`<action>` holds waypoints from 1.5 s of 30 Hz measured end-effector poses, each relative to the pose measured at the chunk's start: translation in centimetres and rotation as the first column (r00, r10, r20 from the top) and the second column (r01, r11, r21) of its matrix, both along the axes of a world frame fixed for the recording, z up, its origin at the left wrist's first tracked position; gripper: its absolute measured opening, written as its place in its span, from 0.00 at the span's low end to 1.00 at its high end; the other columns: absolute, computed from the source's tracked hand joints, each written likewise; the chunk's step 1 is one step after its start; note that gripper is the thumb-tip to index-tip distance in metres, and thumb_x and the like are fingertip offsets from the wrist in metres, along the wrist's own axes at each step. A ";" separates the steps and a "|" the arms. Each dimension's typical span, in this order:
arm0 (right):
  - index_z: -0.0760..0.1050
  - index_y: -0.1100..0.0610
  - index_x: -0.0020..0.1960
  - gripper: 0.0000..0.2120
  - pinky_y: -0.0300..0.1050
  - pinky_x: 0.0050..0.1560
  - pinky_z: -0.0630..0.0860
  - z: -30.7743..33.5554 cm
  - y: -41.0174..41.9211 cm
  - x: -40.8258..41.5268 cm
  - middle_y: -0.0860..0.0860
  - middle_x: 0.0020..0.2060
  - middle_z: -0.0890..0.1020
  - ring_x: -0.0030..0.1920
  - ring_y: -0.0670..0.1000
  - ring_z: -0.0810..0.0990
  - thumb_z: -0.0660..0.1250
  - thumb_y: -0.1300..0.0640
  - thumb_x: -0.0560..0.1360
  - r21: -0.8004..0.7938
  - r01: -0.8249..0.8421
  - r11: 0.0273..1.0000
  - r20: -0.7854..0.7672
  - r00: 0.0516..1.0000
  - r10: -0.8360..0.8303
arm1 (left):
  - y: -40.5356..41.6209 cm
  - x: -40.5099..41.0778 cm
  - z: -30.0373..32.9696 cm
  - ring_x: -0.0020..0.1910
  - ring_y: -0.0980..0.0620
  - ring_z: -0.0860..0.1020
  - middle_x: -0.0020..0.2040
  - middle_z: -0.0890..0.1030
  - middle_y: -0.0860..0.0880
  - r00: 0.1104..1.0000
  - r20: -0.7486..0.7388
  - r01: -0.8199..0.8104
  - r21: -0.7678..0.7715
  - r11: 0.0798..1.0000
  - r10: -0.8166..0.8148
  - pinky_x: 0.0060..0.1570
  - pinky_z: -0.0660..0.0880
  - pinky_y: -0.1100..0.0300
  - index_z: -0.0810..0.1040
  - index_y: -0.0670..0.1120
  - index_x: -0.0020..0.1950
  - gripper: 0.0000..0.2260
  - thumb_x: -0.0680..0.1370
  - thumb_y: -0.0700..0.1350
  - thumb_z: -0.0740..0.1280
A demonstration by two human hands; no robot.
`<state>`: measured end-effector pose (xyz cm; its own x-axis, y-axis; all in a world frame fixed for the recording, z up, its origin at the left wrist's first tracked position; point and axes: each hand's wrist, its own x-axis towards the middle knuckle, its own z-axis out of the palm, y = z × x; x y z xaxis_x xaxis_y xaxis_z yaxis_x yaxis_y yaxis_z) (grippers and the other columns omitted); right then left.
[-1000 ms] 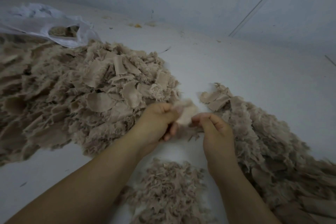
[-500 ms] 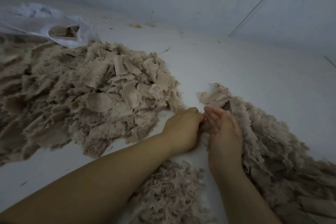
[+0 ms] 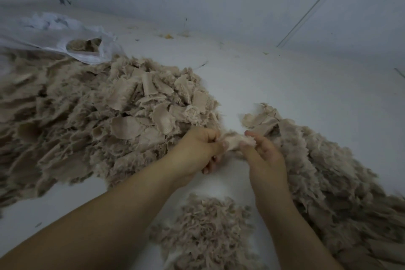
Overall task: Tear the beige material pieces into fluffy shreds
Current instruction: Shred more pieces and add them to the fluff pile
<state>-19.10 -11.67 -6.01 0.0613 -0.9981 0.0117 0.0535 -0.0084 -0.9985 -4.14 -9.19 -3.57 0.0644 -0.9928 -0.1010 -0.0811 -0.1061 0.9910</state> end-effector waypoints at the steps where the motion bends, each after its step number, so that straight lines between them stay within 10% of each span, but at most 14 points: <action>1: 0.80 0.51 0.56 0.08 0.37 0.43 0.79 0.0 0.1 0.0 0.49 0.47 0.86 0.47 0.46 0.85 0.70 0.59 0.78 -0.020 -0.017 1.000 -0.021 1.000 0.016 | 0.1 -0.2 0.1 0.23 0.52 0.67 0.25 0.72 0.48 1.000 -0.021 0.021 0.007 1.000 -0.021 0.23 0.63 0.62 0.71 0.43 0.33 0.15 0.80 0.38 0.66; 5: 0.84 0.57 0.45 0.05 0.57 0.46 0.81 -0.2 0.1 -0.2 0.60 0.41 0.85 0.43 0.63 0.83 0.70 0.60 0.78 -0.091 -0.001 0.996 -0.052 0.999 -0.004 | 0.2 -0.6 -0.1 0.22 0.52 0.67 0.25 0.72 0.47 0.989 -0.148 0.009 0.033 0.999 -0.005 0.22 0.63 0.62 0.73 0.42 0.38 0.10 0.79 0.38 0.68; 9: 0.85 0.56 0.42 0.08 0.51 0.39 0.80 -0.3 0.2 -0.1 0.60 0.37 0.85 0.36 0.57 0.82 0.70 0.59 0.78 -0.098 0.031 0.995 -0.059 0.998 -0.037 | 0.6 0.3 -0.4 0.20 0.51 0.66 0.25 0.72 0.45 0.983 -0.180 -0.012 0.061 0.998 0.022 0.21 0.61 0.64 0.74 0.41 0.40 0.08 0.78 0.37 0.68; 14: 0.85 0.58 0.43 0.08 0.57 0.45 0.81 -0.6 0.0 -0.2 0.63 0.40 0.85 0.46 0.67 0.81 0.69 0.58 0.79 -0.072 0.059 0.996 -0.029 0.998 -0.061 | 1.7 2.9 0.5 0.19 0.51 0.72 0.27 0.76 0.41 0.914 -0.075 0.406 0.201 0.892 -0.399 0.20 0.68 0.65 0.77 0.40 0.40 0.06 0.77 0.34 0.68; 17: 0.83 0.64 0.42 0.11 0.62 0.43 0.81 -0.4 0.1 -0.2 0.66 0.39 0.84 0.43 0.70 0.80 0.71 0.57 0.78 -0.074 0.042 0.996 -0.020 0.999 -0.043 | 2.1 3.4 1.6 0.26 0.48 0.79 0.36 0.84 0.42 0.811 0.109 0.523 0.306 0.795 -0.575 0.28 0.77 0.59 0.80 0.41 0.43 0.13 0.78 0.51 0.69; 22: 0.82 0.63 0.39 0.12 0.53 0.38 0.74 -0.2 0.2 -0.1 0.72 0.39 0.80 0.34 0.69 0.76 0.74 0.55 0.75 -0.096 0.012 0.995 -0.040 0.999 -0.016 | 0.8 1.3 1.0 0.18 0.51 0.68 0.30 0.80 0.44 0.945 0.264 0.163 0.133 0.978 -0.194 0.21 0.65 0.63 0.78 0.43 0.49 0.18 0.77 0.58 0.67; 26: 0.81 0.66 0.39 0.16 0.47 0.33 0.72 -0.3 0.2 -0.1 0.70 0.35 0.79 0.31 0.56 0.73 0.71 0.54 0.77 -0.105 0.021 0.994 -0.044 0.999 -0.026 | 0.2 0.4 0.4 0.18 0.52 0.63 0.25 0.72 0.44 0.985 0.065 0.153 0.124 0.980 -0.162 0.20 0.59 0.64 0.74 0.39 0.40 0.12 0.81 0.43 0.65; 29: 0.82 0.58 0.37 0.18 0.33 0.33 0.72 -0.5 0.1 -0.1 0.51 0.28 0.80 0.30 0.46 0.75 0.64 0.53 0.82 -0.080 0.089 0.993 -0.008 0.996 -0.090 | -0.3 0.0 0.8 0.18 0.50 0.69 0.26 0.75 0.43 0.943 -0.323 -0.088 -0.033 0.996 0.073 0.21 0.61 0.63 0.76 0.42 0.37 0.14 0.80 0.33 0.60; 33: 0.82 0.55 0.41 0.19 0.32 0.39 0.71 -0.6 -0.1 0.0 0.46 0.30 0.82 0.34 0.38 0.79 0.58 0.53 0.85 -0.051 0.148 0.988 0.027 0.989 -0.146 | -1.8 0.0 1.7 0.40 0.45 0.83 0.53 0.82 0.40 0.732 -0.648 -0.393 -0.151 0.907 0.210 0.35 0.79 0.55 0.69 0.41 0.63 0.11 0.82 0.33 0.59; 37: 0.83 0.52 0.40 0.19 0.29 0.32 0.69 -0.5 0.0 0.1 0.48 0.33 0.83 0.32 0.40 0.77 0.58 0.53 0.85 -0.058 0.183 0.981 0.024 0.983 -0.182 | -3.2 -2.6 0.2 0.37 0.48 0.80 0.50 0.81 0.43 0.995 0.017 -0.093 -0.093 0.991 0.094 0.36 0.79 0.51 0.75 0.41 0.61 0.13 0.79 0.31 0.61; 42: 0.82 0.51 0.47 0.15 0.28 0.37 0.73 -0.6 -0.4 -0.1 0.42 0.39 0.85 0.39 0.37 0.80 0.58 0.55 0.84 -0.034 0.253 0.967 0.029 0.967 -0.252 | -7.9 -3.8 0.0 0.68 0.45 0.70 0.72 0.70 0.45 0.786 0.609 0.232 -0.133 0.963 -0.105 0.61 0.64 0.63 0.68 0.46 0.74 0.25 0.78 0.33 0.62; 45: 0.81 0.51 0.48 0.13 0.32 0.45 0.75 -0.6 -0.6 -0.1 0.42 0.43 0.85 0.45 0.37 0.81 0.59 0.56 0.84 -0.023 0.278 0.960 0.061 0.959 -0.276 | -10.2 -4.0 -0.4 0.61 0.45 0.75 0.64 0.77 0.45 0.579 0.802 0.337 -0.069 0.939 -0.149 0.57 0.70 0.59 0.73 0.48 0.66 0.17 0.78 0.38 0.63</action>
<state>-19.23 -12.27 -6.57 -0.2188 -0.9750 0.0381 0.1009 -0.0614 -0.9930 -8.12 -19.35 -3.98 -0.2220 -0.9732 0.0605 -0.8184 0.2197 0.5309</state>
